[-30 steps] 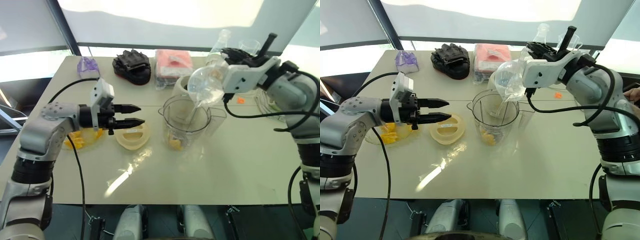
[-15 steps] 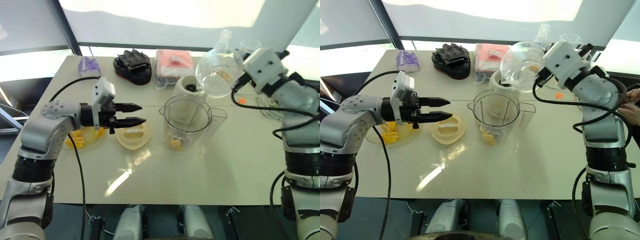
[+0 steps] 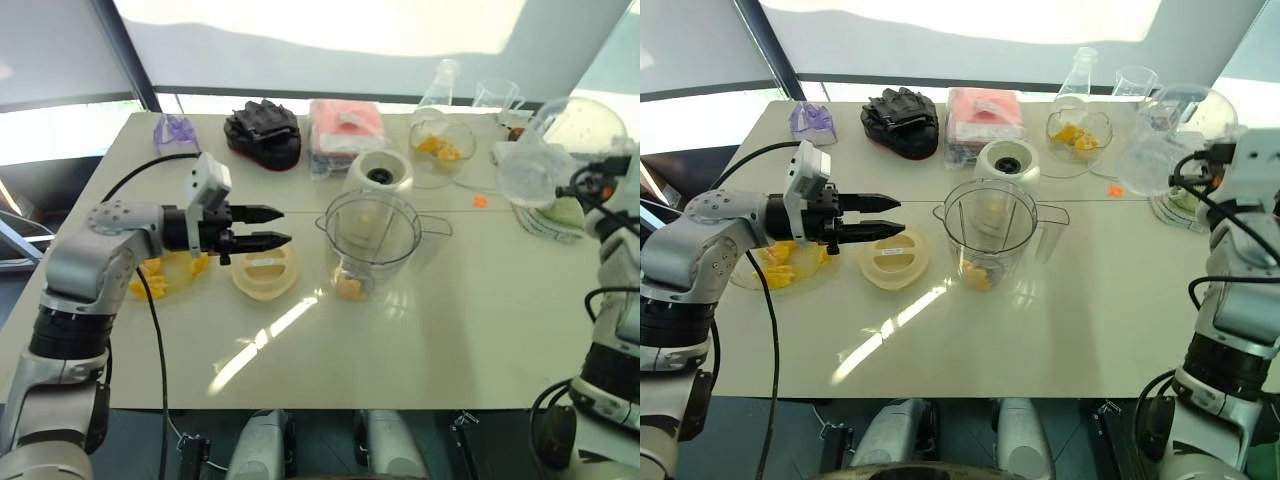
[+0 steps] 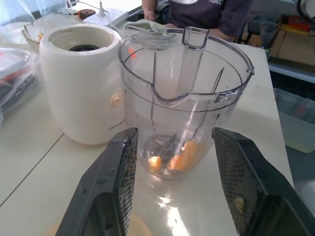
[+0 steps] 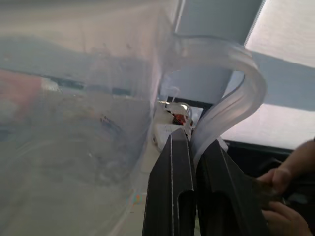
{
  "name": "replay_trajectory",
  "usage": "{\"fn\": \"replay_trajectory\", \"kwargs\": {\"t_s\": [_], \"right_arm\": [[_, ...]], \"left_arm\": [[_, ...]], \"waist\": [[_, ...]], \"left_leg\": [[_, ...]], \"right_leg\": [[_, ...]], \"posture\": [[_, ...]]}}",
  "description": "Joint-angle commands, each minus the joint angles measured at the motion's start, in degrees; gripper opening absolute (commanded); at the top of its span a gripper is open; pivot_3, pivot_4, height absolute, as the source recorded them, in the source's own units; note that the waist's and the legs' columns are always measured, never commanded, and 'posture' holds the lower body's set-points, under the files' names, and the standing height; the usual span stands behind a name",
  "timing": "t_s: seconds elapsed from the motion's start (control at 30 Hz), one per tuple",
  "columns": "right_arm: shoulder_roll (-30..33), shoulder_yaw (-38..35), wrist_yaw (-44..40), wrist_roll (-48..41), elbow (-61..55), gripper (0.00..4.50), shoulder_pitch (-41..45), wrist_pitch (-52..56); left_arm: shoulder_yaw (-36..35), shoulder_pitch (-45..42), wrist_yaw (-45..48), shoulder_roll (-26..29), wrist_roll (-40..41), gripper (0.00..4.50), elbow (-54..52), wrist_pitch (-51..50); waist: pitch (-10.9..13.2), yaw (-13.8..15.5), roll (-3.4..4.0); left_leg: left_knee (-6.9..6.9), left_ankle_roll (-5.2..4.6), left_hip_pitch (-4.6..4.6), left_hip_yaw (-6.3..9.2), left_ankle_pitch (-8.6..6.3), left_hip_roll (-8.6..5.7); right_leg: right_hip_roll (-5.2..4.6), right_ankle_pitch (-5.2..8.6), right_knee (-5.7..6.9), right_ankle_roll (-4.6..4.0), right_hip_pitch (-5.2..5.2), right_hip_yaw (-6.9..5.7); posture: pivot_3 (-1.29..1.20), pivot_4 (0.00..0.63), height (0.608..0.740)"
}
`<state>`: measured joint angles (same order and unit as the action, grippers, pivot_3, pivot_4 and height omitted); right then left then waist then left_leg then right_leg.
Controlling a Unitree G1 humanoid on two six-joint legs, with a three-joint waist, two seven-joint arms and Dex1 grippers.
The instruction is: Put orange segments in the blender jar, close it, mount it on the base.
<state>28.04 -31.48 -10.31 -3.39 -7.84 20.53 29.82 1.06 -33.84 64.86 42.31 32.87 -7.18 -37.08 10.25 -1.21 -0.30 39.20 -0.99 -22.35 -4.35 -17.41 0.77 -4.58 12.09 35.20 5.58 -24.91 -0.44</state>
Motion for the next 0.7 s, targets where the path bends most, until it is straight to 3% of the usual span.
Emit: {"fn": "replay_trajectory", "kwargs": {"t_s": [0.03, 0.27, 0.7], "right_arm": [[-2.56, -0.15, 5.2, 1.8, 2.25, 0.01, -3.75, -6.36], [-7.4, 1.32, 11.45, 2.0, 12.3, 0.01, -6.9, -14.36], [-8.74, 6.08, 18.89, 3.27, 31.78, 0.01, -4.42, -26.68]], "left_arm": [[0.09, 2.25, 0.21, 1.41, -0.64, 2.46, -3.65, 0.34], [-0.63, 6.42, -3.12, 0.65, 0.52, 2.46, -8.58, -2.0], [-0.62, 11.28, -8.4, -1.17, 1.1, 2.46, -12.57, -3.72]], "waist": [[0.0, -0.06, 0.0], [-0.01, 0.0, 0.01], [-0.01, -0.02, 0.01]], "left_leg": [[-0.01, 0.0, 0.01, 0.0, 0.0, 0.02], [0.01, 0.02, 0.06, -0.03, 0.02, 0.07], [0.01, 0.02, 0.07, -0.02, 0.02, 0.06]], "right_leg": [[0.02, 0.0, 0.01, 0.0, 0.0, 0.02], [0.0, 0.08, 0.06, -0.17, 0.02, 0.15], [0.0, 0.08, 0.06, -0.16, 0.01, 0.17]], "posture": [[0.0, 0.15, 0.74], [0.0, 0.15, 0.74], [0.0, 0.15, 0.74]]}}
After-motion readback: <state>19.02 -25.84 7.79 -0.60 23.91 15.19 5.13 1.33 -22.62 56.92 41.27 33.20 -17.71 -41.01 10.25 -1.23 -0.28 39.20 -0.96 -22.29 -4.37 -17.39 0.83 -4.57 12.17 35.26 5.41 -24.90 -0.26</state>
